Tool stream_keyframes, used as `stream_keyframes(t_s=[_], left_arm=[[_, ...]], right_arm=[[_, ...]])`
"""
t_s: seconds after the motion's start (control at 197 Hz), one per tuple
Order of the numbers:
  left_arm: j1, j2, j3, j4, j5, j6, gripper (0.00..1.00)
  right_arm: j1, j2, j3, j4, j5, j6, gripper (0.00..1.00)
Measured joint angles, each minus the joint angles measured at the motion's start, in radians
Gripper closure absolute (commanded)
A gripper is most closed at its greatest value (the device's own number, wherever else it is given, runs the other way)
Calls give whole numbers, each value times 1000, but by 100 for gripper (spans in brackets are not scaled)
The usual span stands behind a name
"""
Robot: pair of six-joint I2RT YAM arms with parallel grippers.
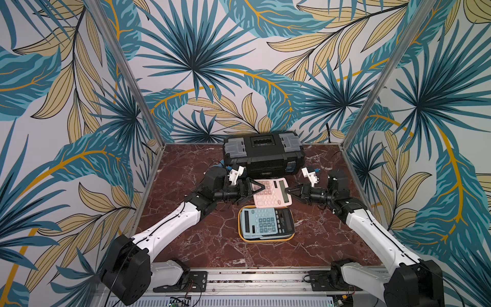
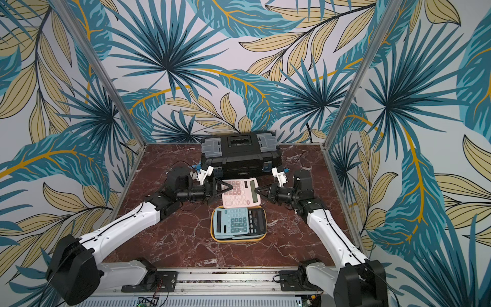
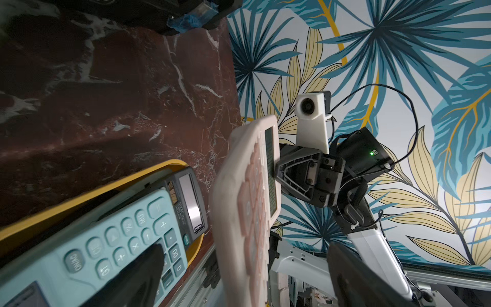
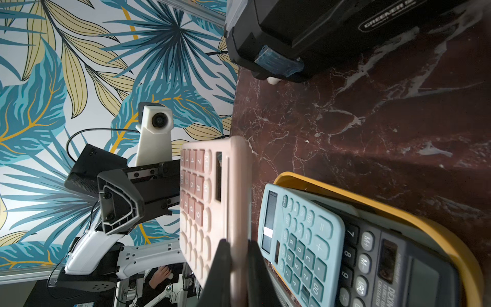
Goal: Put the calculator in the storage box
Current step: Place the calculator in the storage box.
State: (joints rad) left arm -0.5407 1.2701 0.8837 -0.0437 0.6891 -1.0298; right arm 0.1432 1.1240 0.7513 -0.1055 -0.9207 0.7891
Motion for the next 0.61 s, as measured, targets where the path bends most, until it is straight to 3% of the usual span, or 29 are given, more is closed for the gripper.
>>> stream_keyframes(t_s=[0.28, 0.61], left_arm=[[0, -67, 26, -149, -100, 96, 0], [0, -76, 28, -182, -117, 117, 0]], right_arm=[[-35, -40, -43, -72, 0, -39, 100], [-43, -63, -117, -166, 0, -93, 100]])
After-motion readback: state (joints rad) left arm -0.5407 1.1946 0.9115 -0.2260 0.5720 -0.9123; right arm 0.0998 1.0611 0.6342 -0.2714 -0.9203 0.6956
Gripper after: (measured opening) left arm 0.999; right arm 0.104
